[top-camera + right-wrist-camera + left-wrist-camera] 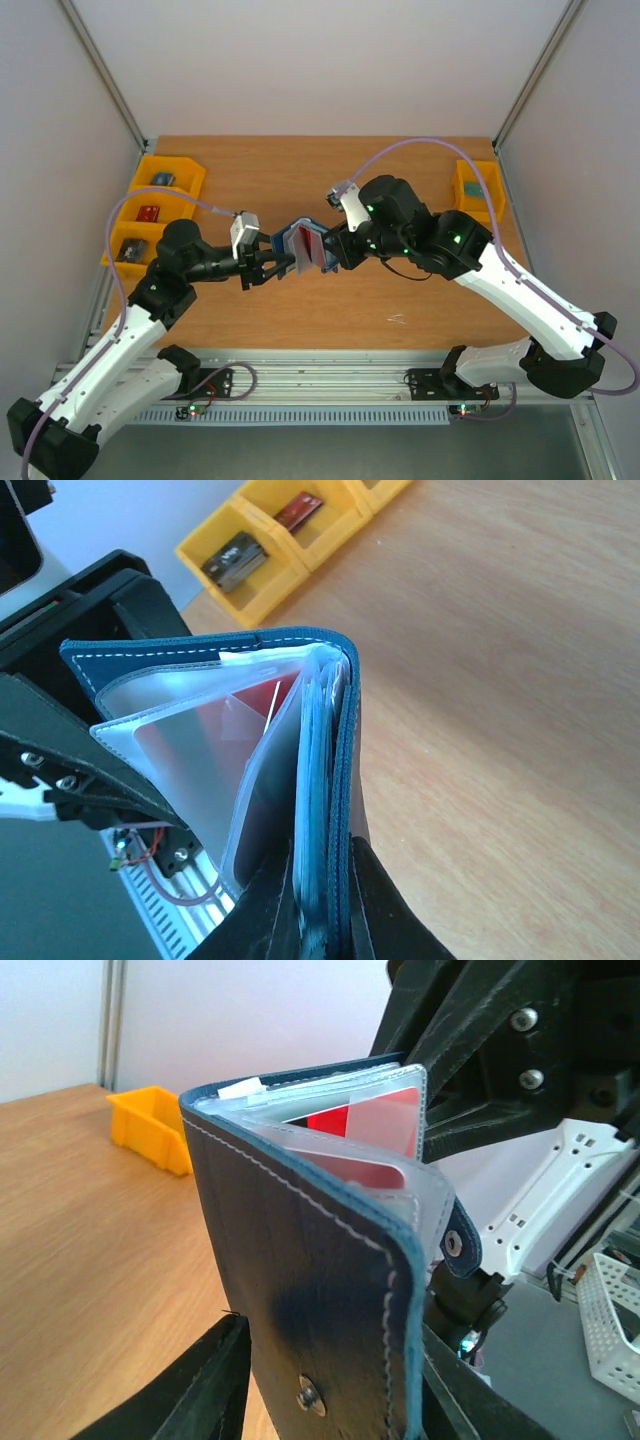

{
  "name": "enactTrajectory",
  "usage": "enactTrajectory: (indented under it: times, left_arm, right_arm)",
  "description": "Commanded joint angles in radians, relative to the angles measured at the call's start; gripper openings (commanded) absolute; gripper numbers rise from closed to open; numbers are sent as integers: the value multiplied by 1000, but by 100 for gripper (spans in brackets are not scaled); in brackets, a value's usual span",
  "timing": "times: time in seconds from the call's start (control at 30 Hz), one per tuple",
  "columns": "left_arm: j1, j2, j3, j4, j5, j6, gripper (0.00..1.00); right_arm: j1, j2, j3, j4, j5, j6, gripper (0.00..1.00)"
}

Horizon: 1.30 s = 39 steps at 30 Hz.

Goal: Take the credit cards out of the card holder

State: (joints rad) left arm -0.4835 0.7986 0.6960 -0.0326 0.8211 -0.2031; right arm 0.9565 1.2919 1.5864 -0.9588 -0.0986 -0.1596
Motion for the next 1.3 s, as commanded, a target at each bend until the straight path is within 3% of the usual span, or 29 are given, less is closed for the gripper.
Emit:
enactTrajectory:
  times: [0.0,0.43,0.7,0.8,0.97,1.07,1.2,1.27]
  left_arm:
    - [18,-8,-15,62,49,-17,40]
    - [38,-36,-21,92,97,-33,63]
    - [48,-45,-19,76,100,-18,71]
    - [51,-41,-17,43,65,-1,64]
    - [51,-41,-20,37,57,6,39]
    - [51,-38,-27,45,103,20,30]
    - [51,-45,-29,38,139,14,2]
    - [51,-51,-35,8,153,0,0]
  right_arm:
    - [-13,-58,-10,90,-178,-32,1]
    - [-51,-98,-34,94,-215,-45,1]
    - [-56,-110,-52,94,-225,-43,1]
    - [-56,-126,-66,110,-247,-48,1]
    - [-56,-137,-81,111,-299,-61,1]
    - [-56,-130,-122,179,-372,-34,1]
    - [-56,-116,-164,226,-391,-15,1]
    - [-62,-123,-186,234,-382,-17,1]
